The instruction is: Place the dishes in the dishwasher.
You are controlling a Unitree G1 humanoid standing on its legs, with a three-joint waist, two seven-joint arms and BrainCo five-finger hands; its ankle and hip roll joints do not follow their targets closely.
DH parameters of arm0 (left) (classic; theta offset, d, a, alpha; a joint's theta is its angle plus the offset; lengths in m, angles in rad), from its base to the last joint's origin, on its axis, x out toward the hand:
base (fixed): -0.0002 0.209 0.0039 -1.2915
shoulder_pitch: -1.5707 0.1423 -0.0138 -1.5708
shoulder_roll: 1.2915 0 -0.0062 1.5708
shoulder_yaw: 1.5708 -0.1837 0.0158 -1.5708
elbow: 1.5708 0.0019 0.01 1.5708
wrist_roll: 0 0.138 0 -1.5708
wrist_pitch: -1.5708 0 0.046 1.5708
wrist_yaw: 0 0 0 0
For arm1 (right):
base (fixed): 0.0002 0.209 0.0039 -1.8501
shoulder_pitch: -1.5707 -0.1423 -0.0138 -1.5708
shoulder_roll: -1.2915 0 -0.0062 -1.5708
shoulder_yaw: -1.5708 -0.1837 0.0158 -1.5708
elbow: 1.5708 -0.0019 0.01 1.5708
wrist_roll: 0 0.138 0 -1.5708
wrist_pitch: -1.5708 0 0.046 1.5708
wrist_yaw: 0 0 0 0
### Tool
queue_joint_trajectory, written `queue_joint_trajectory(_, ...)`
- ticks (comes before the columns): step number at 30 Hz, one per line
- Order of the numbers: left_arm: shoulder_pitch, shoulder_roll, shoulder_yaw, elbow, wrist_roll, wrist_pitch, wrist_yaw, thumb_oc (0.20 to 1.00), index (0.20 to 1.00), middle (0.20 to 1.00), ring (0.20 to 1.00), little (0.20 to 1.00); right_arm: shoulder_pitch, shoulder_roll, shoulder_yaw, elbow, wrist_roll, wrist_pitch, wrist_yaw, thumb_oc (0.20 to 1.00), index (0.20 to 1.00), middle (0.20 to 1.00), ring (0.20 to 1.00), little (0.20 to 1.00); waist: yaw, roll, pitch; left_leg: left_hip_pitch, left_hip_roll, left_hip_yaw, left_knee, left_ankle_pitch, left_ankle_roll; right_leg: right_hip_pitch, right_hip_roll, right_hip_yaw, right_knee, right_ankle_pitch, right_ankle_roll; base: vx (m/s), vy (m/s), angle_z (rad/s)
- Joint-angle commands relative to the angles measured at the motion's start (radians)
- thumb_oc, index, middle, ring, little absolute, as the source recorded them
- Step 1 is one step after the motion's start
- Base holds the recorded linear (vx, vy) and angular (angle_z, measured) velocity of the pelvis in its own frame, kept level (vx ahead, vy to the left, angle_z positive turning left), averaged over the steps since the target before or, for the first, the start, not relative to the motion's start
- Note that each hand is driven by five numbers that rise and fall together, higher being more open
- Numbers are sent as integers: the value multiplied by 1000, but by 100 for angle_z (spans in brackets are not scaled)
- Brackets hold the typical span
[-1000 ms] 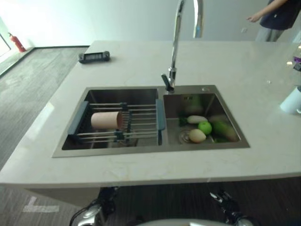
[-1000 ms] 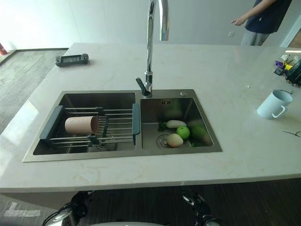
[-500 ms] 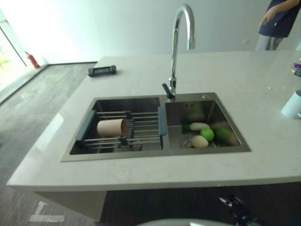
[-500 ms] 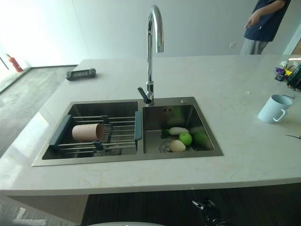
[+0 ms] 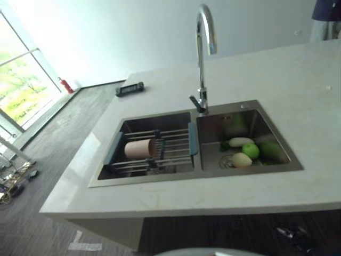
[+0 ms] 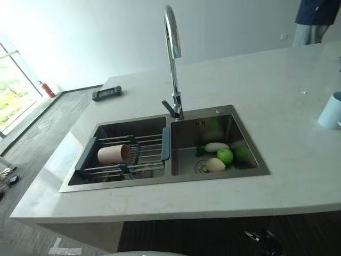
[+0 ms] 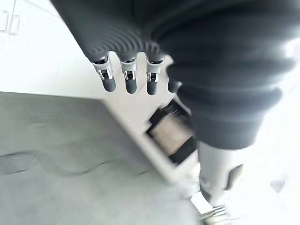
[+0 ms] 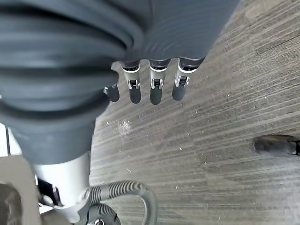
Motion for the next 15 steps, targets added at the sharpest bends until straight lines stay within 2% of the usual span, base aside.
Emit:
queue_joint_trajectory(1,-43,92,27,-135,141,-130,82,1000,1000,1000,1000,1000,-75,88,-10,0,50,-34,7,1000,1000,1000,1000,1000,-17,-55,57,19,28,11,4,-12,-35,-1,-98,-74,0,77,98,9,-64,8)
queue_joint_trajectory(3,-69,146,48,-264,164,-126,140,1000,1000,1000,1000,1000,-62,100,-9,-13,49,-36,1,1000,1000,1000,1000,1000,-16,-60,56,19,29,12,4,-14,-37,0,-98,-78,0,77,99,7,-60,15)
queue_joint_trajectory(5,-119,194,48,-423,176,-165,214,1000,1000,1000,1000,1000,-44,115,-2,-34,50,-35,-9,1000,1000,1000,1000,1000,-16,-68,55,21,28,12,4,-18,-37,1,-95,-77,0,76,98,9,-60,9)
queue_joint_trajectory(8,-172,204,9,-681,176,-171,303,1000,1000,1000,1000,1000,-18,138,0,-60,58,-36,-21,1000,1000,1000,1000,1000,-18,-83,52,24,28,13,4,-25,-37,5,-94,-80,0,73,97,21,-65,0)
queue_joint_trajectory(9,-193,199,-12,-756,180,-180,326,1000,1000,1000,1000,1000,-11,145,-1,-64,60,-36,-22,1000,1000,1000,1000,1000,-18,-88,51,26,29,13,4,-28,-37,7,-93,-81,0,70,95,29,-66,0)
queue_joint_trajectory(11,-230,179,-45,-895,207,-262,349,1000,1000,1000,1000,1000,0,158,-2,-72,58,-33,-24,1000,1000,1000,1000,1000,-19,-98,48,30,30,12,4,-34,-38,10,-92,-81,0,65,93,33,-54,-3)
queue_joint_trajectory(12,-243,161,-57,-958,206,-280,349,1000,1000,1000,1000,1000,6,163,-4,-77,55,-31,-24,1000,1000,1000,1000,1000,-20,-103,46,33,30,11,4,-37,-38,12,-91,-80,0,63,92,45,-51,-4)
queue_joint_trajectory(13,-258,119,-76,-1056,207,-347,336,1000,1000,1000,1000,1000,15,172,-7,-83,50,-27,-24,1000,1000,1000,1000,1000,-23,-109,45,37,30,11,4,-42,-39,14,-89,-78,0,60,90,42,-41,-4)
queue_joint_trajectory(15,-280,37,-118,-1192,207,-369,317,1000,1000,1000,1000,1000,29,187,-10,-86,39,-29,-22,1000,1000,1000,1000,1000,-27,-117,42,40,30,10,4,-47,-39,16,-86,-72,0,57,88,37,-32,-1)
